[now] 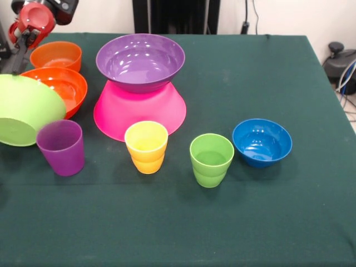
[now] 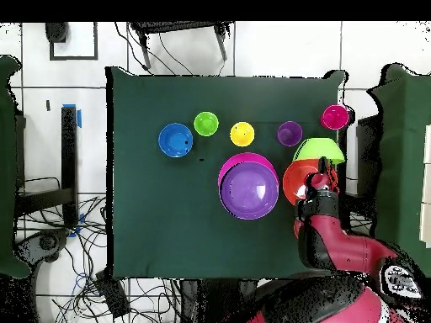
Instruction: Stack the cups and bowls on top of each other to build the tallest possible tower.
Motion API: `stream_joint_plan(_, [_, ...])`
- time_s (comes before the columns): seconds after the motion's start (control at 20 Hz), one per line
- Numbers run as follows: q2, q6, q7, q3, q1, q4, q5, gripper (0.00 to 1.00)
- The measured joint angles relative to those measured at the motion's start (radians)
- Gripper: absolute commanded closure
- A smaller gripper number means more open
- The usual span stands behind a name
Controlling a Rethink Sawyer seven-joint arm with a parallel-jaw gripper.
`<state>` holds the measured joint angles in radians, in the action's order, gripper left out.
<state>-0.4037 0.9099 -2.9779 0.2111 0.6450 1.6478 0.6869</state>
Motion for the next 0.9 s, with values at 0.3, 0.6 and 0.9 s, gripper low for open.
stream_joint_plan(0.3, [-0.002,0.001,0.0,0.019,-0.014,0.002,-0.014,1.0])
stream_joint_plan(0.6, [-0.008,0.001,0.0,0.036,-0.03,0.003,-0.016,1.0])
stream_joint_plan(0.9, [-0.007,0.002,0.0,0.042,-0.038,0.003,-0.026,1.0])
